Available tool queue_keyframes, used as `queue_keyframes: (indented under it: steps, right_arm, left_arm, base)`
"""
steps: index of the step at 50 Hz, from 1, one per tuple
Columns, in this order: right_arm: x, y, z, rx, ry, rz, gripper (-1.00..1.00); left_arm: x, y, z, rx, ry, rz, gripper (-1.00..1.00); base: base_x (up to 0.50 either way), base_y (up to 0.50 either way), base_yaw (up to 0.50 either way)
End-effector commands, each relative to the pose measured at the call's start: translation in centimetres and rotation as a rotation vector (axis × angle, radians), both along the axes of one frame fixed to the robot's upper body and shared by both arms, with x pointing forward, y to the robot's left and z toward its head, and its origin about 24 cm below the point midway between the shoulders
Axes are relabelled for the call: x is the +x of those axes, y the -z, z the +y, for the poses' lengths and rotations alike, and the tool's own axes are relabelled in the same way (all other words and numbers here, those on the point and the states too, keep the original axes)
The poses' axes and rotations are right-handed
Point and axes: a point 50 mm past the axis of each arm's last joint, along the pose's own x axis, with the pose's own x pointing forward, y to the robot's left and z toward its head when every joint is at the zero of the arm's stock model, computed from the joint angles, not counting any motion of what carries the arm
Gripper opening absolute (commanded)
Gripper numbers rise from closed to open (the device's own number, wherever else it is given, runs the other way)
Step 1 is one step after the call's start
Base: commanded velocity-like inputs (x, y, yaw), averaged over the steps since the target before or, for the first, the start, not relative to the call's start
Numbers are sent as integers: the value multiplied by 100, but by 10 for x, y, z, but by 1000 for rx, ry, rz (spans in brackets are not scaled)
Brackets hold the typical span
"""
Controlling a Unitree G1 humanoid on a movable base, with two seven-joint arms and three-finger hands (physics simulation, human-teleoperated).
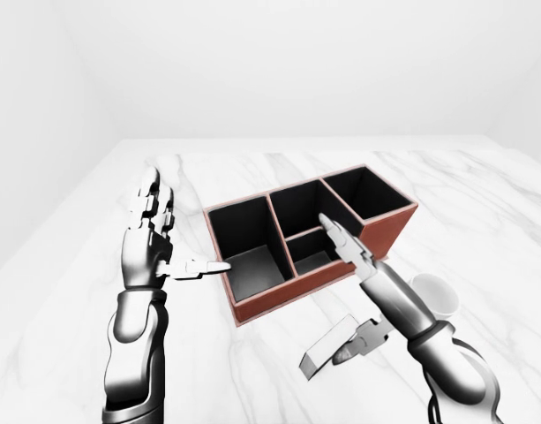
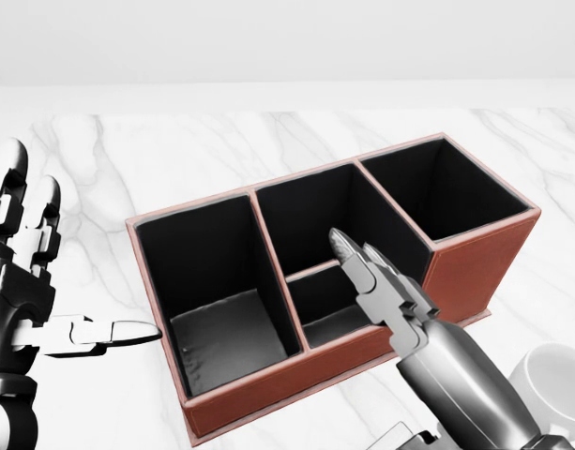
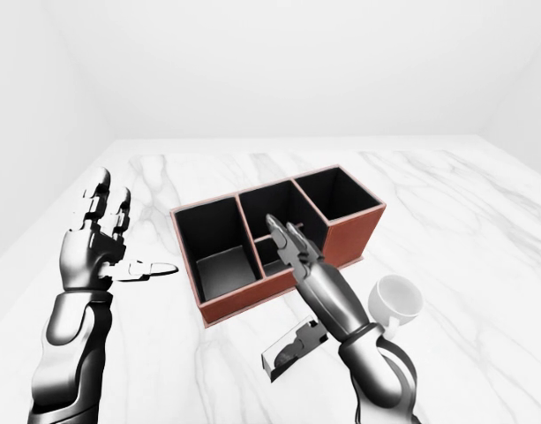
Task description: Pick up the book and place it in the front compartment of the caddy.
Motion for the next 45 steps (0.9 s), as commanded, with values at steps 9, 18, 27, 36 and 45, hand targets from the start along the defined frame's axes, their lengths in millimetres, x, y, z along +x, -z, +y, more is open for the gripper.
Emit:
queue_keyframes:
  steps: [9,18,27,36,45]
  right_arm:
    - [2,8,-1,-13,15,33,100]
    - [0,8,0,-29,22,37,100]
    - [-4,9,2,-51,29,39,100]
    - [-4,12,1,-63,41,52,100]
    - [-4,8,0,-86,56,33,100]
  left_arm:
    - [1,0,0,-1,-1,2,96]
    - [1,0,1,-2,-3,0,96]
    - [1,-1,1,-1,-4,-2,96]
    - [1,0,2,-1,-4,1,96]
    - [1,-1,2,-1,-5,-3,96]
  base:
    - [0,0,0]
    - [0,0,0]
    - [0,0,0]
    - [0,0,0]
    - [0,0,0]
